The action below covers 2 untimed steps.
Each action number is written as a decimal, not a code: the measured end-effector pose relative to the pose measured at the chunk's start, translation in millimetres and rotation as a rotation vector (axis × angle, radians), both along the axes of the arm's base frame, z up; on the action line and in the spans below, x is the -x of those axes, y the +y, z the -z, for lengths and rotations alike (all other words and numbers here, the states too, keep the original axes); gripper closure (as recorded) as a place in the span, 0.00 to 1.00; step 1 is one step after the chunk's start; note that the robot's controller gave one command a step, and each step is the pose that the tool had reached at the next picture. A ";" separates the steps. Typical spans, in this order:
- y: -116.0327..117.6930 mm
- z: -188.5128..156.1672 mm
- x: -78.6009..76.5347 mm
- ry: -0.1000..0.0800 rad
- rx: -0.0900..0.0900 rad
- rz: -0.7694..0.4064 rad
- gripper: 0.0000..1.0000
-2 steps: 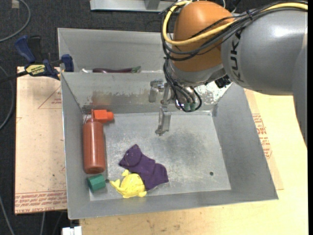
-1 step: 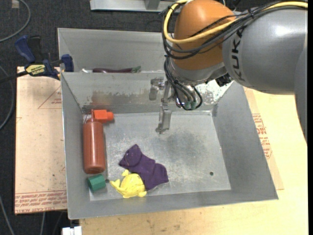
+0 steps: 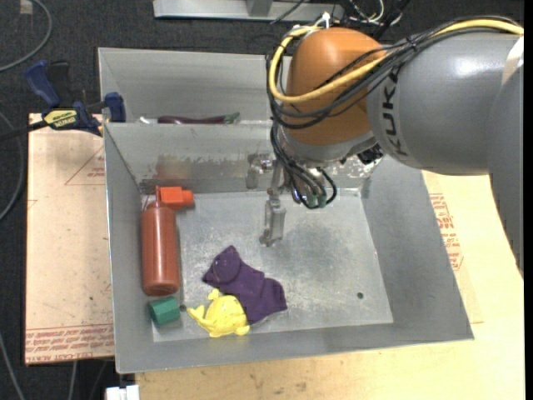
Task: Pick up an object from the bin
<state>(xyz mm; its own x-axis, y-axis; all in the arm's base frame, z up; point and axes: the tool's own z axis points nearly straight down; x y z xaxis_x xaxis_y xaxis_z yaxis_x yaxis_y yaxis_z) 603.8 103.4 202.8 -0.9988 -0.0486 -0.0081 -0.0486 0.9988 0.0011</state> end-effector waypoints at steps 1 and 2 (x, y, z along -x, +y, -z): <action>-1.9 47.7 21.7 0.005 -0.001 -0.143 0.00; 12.2 91.8 56.3 0.001 0.002 -0.233 0.00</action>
Offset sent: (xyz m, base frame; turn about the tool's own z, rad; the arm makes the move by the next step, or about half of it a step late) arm -0.0805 0.0306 -0.1179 -0.1819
